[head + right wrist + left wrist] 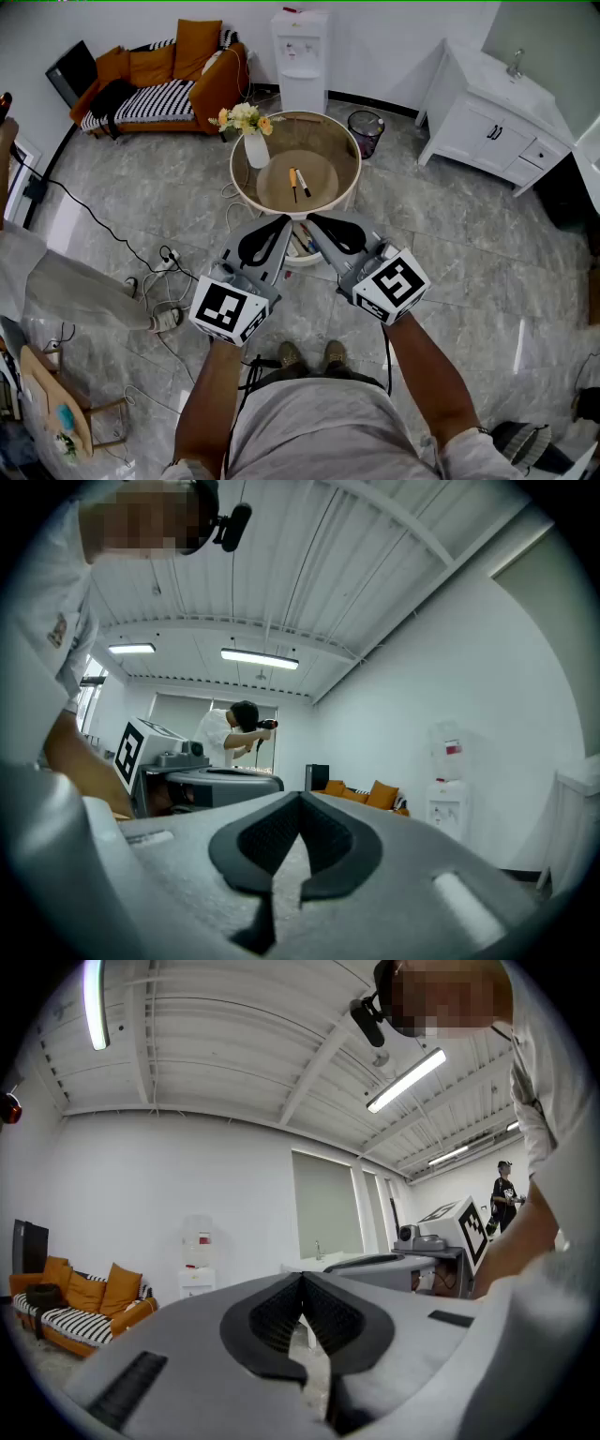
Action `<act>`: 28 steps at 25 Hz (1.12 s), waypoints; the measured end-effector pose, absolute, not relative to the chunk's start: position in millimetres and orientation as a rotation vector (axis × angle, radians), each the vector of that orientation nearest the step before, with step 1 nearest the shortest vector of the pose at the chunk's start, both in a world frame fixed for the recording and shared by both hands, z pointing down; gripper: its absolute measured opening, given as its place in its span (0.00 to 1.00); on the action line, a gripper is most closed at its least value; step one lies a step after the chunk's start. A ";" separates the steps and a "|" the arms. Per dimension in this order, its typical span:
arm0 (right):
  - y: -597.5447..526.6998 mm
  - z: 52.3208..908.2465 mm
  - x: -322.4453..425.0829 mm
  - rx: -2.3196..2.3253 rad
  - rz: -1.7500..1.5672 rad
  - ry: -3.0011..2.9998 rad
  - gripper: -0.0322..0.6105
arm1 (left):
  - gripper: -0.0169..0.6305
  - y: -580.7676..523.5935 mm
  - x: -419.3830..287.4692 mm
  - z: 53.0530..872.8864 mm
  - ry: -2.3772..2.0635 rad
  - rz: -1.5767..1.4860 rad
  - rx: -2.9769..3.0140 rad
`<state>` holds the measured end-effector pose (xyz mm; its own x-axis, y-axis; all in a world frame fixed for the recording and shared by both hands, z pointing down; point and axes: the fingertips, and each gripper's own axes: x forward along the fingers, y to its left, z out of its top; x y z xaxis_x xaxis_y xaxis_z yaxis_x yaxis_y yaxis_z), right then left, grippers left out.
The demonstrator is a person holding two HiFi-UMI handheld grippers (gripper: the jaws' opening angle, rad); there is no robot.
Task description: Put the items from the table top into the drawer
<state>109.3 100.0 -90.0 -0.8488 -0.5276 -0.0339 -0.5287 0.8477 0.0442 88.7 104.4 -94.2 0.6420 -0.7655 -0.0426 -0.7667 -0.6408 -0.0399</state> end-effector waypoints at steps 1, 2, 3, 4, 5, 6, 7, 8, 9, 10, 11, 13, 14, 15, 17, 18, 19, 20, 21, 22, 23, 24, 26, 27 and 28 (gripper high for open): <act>99.8 -90.1 106.5 -0.862 0.082 2.999 0.05 | 0.03 104.2 86.7 -96.5 1.307 0.037 -2.798; 99.6 -89.9 103.7 -0.867 0.082 2.999 0.05 | 0.03 104.0 84.6 -98.4 1.307 0.041 -2.800; 99.5 -89.3 100.9 -0.871 0.080 2.997 0.05 | 0.03 103.7 82.3 -99.3 1.306 0.042 -2.802; 99.6 -88.4 98.4 -0.875 0.076 2.995 0.05 | 0.03 103.5 79.9 -99.0 1.305 0.042 -2.804; 100.3 -87.8 95.9 -0.876 0.073 2.991 0.05 | 0.03 103.4 77.5 -97.9 1.303 0.043 -2.806; 101.3 -88.0 93.7 -0.874 0.073 2.985 0.05 | 0.03 103.3 75.0 -96.3 1.300 0.044 -2.808; 102.2 -88.8 91.5 -0.870 0.075 2.981 0.05 | 0.03 103.0 72.7 -94.2 1.295 0.046 -2.809; 102.2 -89.7 89.7 -0.870 0.079 2.979 0.05 | 0.03 102.2 70.2 -92.3 1.293 0.050 -2.810; 100.9 -89.9 88.2 -0.877 0.082 2.979 0.05 | 0.03 101.0 67.4 -90.9 1.293 0.053 -2.811; 98.5 -89.0 87.1 -0.891 0.079 2.978 0.05 | 0.03 99.5 64.1 -89.6 1.295 0.057 -2.813; 95.2 -87.2 86.2 -0.909 0.072 2.976 0.05 | 0.03 97.7 60.4 -88.3 1.298 0.061 -2.815; 87.6 -82.3 83.6 -0.953 0.054 2.977 0.05 | 0.03 94.2 52.1 -86.2 1.302 0.066 -2.816; 84.0 -79.4 81.3 -0.973 0.047 2.979 0.05 | 0.03 92.3 47.5 -83.6 1.299 0.067 -2.815; 80.7 -76.5 78.0 -0.990 0.043 2.983 0.05 | 0.03 90.2 42.6 -80.1 1.292 0.067 -2.814; 75.3 -70.8 69.5 -1.012 0.043 2.996 0.05 | 0.03 85.7 32.4 -74.7 1.286 0.073 -2.810; 73.1 -68.0 65.1 -1.020 0.046 3.003 0.05 | 0.03 83.2 27.5 -73.3 1.286 0.078 -2.807; 71.0 -65.1 60.9 -1.027 0.047 3.010 0.05 | 0.03 80.7 22.8 -72.6 1.286 0.082 -2.807; 68.8 -62.1 57.0 -1.036 0.044 3.014 0.05 | 0.03 78.1 18.3 -71.9 1.286 0.084 -2.807; 66.3 -59.6 53.4 -1.046 0.041 3.015 0.05 | 0.03 75.4 13.8 -70.7 1.282 0.086 -2.808; 63.6 -57.6 50.1 -1.059 0.039 3.014 0.05 | 0.03 72.7 9.1 -69.2 1.276 0.087 -2.808; 60.7 -56.2 47.0 -1.074 0.038 3.012 0.05 | 0.03 70.1 4.4 -67.4 1.270 0.087 -2.809; 57.9 -55.0 44.1 -1.090 0.038 3.010 0.05 | 0.03 67.8 -0.4 -66.0 1.265 0.087 -2.811; 52.6 -51.3 39.3 -1.122 0.033 3.004 0.05 | 0.03 63.3 -9.3 -62.3 1.257 0.085 -2.814; 49.6 -48.4 37.7 -1.136 0.026 3.003 0.05 | 0.03 60.3 -13.0 -58.5 1.252 0.083 -2.815; 46.0 -45.4 36.4 -1.148 0.022 3.004 0.05 | 0.03 56.5 -16.3 -54.2 1.249 0.079 -2.817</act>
<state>36.4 46.0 -45.4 -0.7428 -0.6664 0.0643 -0.6654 0.7455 0.0394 -16.3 56.5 -54.2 0.6708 -0.7383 -0.0709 -0.7413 -0.6704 -0.0331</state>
